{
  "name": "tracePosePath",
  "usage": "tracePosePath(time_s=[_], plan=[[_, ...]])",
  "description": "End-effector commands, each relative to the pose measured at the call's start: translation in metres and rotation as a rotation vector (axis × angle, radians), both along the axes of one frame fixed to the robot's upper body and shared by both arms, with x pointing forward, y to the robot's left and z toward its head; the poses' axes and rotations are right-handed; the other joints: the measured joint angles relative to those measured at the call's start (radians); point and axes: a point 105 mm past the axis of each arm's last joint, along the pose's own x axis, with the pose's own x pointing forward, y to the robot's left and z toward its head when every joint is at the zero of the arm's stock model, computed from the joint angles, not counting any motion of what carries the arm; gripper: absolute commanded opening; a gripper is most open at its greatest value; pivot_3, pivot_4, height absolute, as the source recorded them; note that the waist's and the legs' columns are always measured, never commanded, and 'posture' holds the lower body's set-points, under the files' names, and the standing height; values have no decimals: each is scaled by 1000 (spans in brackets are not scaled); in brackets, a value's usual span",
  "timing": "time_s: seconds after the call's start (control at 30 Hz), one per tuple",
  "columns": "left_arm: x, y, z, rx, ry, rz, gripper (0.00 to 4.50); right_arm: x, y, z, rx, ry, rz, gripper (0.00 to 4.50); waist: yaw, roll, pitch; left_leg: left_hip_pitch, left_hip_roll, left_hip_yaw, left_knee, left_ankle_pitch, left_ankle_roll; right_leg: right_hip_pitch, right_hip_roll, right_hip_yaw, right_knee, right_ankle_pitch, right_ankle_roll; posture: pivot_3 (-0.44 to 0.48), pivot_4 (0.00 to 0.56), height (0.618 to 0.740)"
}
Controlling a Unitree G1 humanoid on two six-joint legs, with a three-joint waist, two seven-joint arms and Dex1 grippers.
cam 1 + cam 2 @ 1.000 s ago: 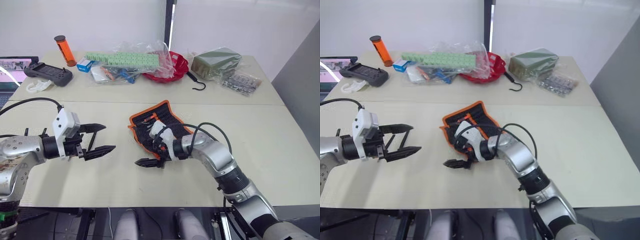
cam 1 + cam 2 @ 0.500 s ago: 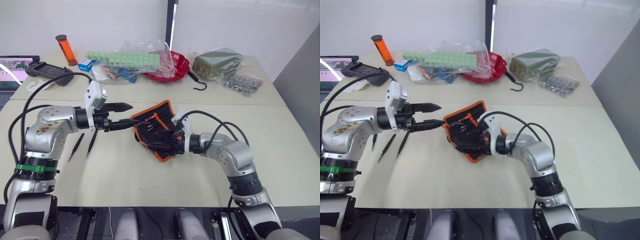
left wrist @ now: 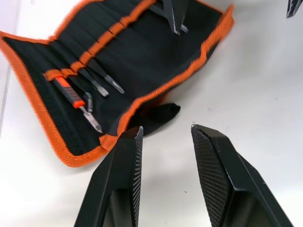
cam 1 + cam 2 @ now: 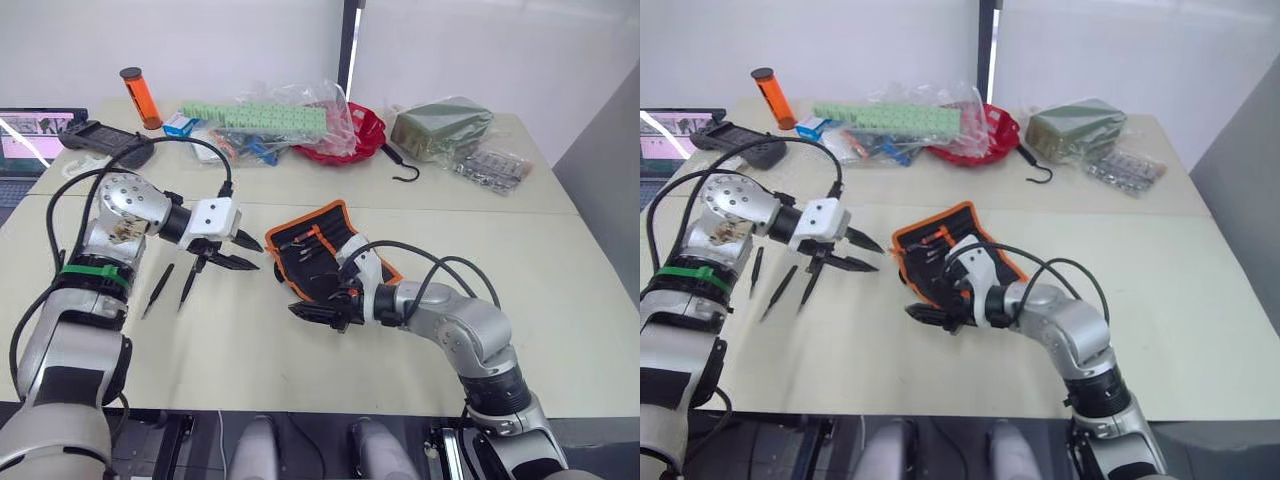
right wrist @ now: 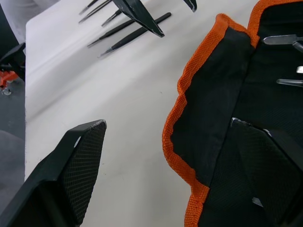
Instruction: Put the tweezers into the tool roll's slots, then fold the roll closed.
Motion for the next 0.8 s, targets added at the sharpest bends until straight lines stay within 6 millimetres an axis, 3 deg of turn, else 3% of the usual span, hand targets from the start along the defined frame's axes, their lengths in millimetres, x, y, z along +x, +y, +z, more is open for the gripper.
tracePosePath(time_s=[0.03, 0.23, 0.67, 0.8], plan=[[11, -8, 11, 10, -89, -21, 1718, 3, 0, 8, -16, -76, -27, 4500, 2, 0, 0, -1, 0, -1, 1, 0, 0, 0, 0, -1, 0, 0, 0, 0, 150, 738], [21, -16, 17, -36, -122, 3, 1718, 3, 0, 6, -22, -83, -37, 4500, -3, 0, 0, -3, -1, -4, 3, 0, 0, 0, 0, -2, 1, 0, 1, 0, 150, 738], [25, -12, 42, -132, -129, 41, 1718, 4, 1, 8, 0, -75, -44, 4500, -3, 0, 0, -3, -1, -7, 4, 0, 0, 1, 0, -4, 1, 0, 1, 0, 150, 738], [23, -9, 28, -53, -155, 17, 2864, 4, 0, 8, -5, -77, -45, 4500, -4, 0, 0, -3, -1, -8, 4, 0, 0, 1, 0, -5, 1, 0, 1, 0, 150, 738]])
